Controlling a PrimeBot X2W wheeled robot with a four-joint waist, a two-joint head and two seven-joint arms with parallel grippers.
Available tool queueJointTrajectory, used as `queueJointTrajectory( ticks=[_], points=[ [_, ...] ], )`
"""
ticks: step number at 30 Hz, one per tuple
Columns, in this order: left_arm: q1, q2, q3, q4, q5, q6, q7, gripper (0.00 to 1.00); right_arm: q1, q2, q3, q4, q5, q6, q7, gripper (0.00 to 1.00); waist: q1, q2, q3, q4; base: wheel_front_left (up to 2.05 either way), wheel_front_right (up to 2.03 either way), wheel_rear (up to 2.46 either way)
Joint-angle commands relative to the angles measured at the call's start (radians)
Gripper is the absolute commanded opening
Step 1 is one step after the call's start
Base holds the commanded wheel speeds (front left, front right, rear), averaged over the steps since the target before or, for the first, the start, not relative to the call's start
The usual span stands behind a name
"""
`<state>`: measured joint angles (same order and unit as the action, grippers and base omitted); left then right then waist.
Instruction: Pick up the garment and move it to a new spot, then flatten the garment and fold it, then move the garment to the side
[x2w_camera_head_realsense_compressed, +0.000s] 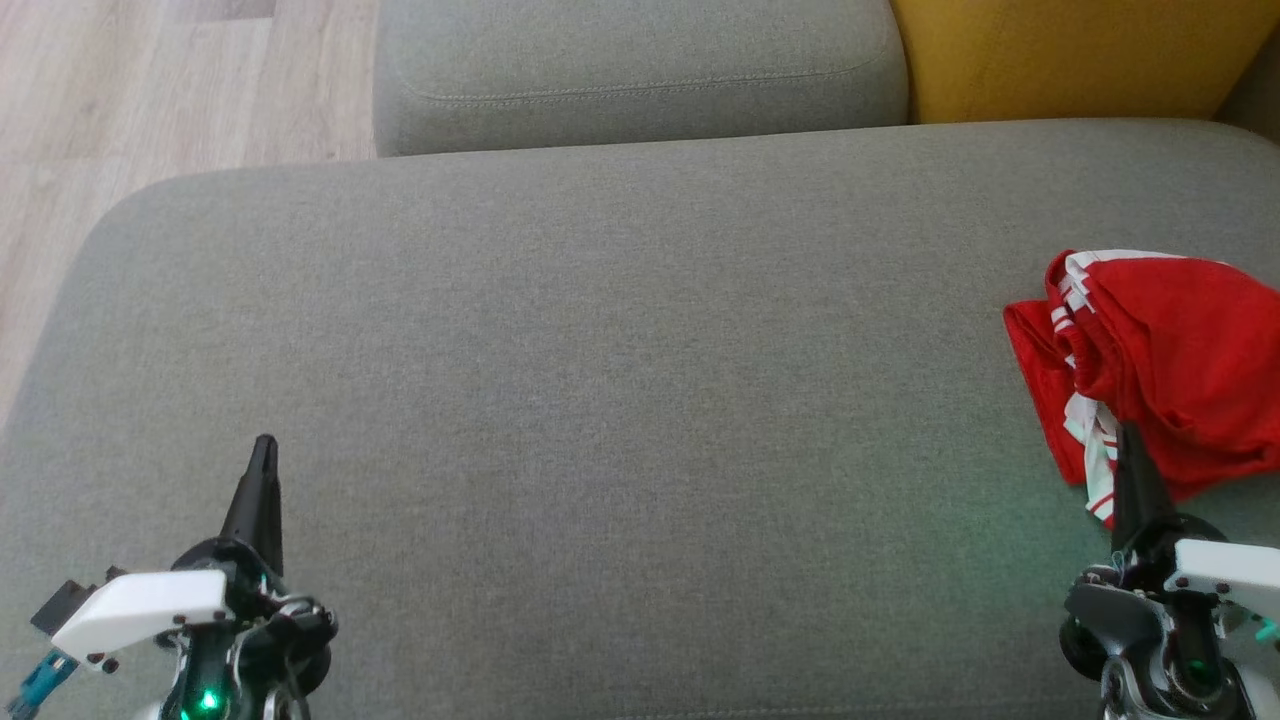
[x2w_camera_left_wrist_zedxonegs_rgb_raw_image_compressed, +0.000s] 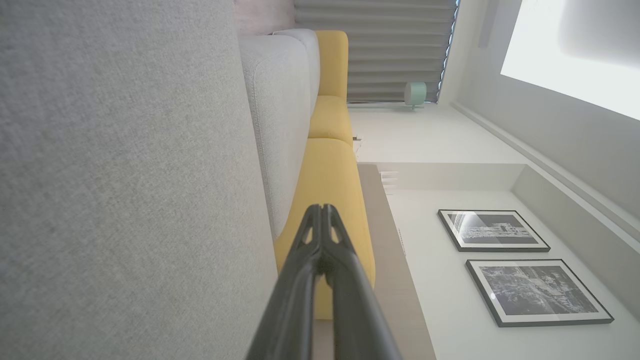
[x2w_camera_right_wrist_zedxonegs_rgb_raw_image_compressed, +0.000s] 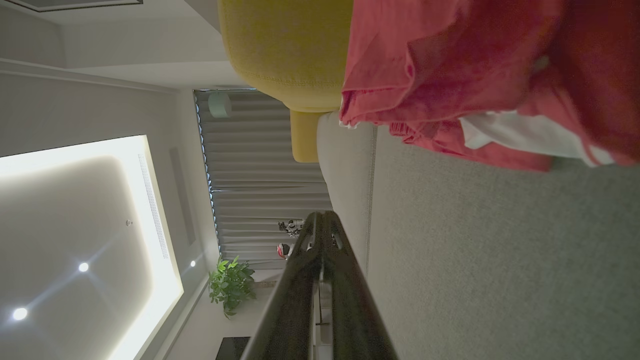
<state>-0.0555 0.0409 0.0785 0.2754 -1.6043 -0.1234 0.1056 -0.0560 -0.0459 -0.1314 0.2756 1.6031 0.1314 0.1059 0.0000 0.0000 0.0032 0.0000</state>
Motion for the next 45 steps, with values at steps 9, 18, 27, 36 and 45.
queueJointTrajectory(
  ticks=[9,18,27,36,45],
  points=[
    [-0.053,0.009,0.036,-0.030,-0.004,-0.007,0.008,0.00,-0.052,-0.006,0.020,-0.031,0.007,-0.001,0.006,0.00,0.0000,0.0000,0.000,0.000,0.00,0.00,0.00],
    [-0.053,0.009,0.035,-0.030,-0.004,-0.007,0.008,0.00,-0.052,-0.006,0.019,-0.031,0.007,-0.001,0.006,0.00,0.0000,0.0000,0.000,0.000,0.00,0.00,0.00],
    [-0.053,0.009,0.035,-0.030,-0.004,-0.007,0.008,0.00,-0.052,-0.006,0.019,-0.031,0.006,-0.001,0.006,0.00,0.0000,0.0000,0.000,0.000,0.00,0.00,0.00],
    [-0.053,0.009,0.035,-0.030,-0.004,-0.007,0.008,0.00,-0.052,-0.006,0.019,-0.031,0.006,-0.001,0.006,0.00,0.0000,0.0000,0.000,0.000,0.00,0.00,0.00],
    [-0.053,0.009,0.035,-0.030,-0.004,-0.007,0.008,0.00,-0.052,-0.006,0.018,-0.031,0.006,-0.001,0.007,0.00,0.0000,0.0000,0.000,0.000,0.00,0.00,0.00]
  ],
)
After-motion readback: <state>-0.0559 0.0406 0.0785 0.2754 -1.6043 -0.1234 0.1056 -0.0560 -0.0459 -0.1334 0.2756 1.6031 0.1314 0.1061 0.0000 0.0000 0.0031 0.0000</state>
